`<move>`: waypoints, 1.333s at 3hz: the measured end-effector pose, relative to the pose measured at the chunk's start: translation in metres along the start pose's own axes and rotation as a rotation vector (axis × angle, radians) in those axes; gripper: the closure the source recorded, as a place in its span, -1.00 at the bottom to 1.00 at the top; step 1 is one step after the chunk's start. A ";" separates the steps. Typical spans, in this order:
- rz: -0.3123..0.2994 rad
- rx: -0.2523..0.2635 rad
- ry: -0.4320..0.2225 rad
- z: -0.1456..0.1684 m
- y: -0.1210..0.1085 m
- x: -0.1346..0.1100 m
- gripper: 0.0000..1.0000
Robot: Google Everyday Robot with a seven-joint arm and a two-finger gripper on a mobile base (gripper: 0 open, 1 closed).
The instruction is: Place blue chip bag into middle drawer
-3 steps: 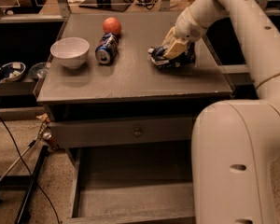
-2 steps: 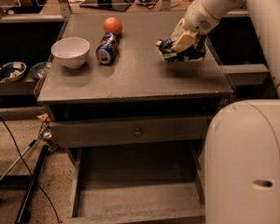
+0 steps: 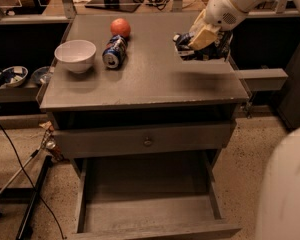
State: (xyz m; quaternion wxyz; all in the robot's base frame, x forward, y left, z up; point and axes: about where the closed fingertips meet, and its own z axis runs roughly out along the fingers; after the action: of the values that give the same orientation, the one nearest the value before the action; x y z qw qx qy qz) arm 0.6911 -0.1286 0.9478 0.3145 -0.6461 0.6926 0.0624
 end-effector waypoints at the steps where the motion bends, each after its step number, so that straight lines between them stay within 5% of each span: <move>1: 0.017 -0.029 0.011 0.016 0.013 0.005 1.00; 3: 0.141 0.126 0.011 0.003 -0.013 0.006 1.00; 4: 0.167 0.129 0.014 -0.004 -0.004 -0.002 1.00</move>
Offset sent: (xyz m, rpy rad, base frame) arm 0.0387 -0.0199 -0.0009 0.0981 -0.0704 -0.2228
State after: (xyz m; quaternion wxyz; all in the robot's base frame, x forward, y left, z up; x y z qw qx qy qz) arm 0.6931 -0.1294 0.9535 0.3443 -0.5648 0.7490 0.0390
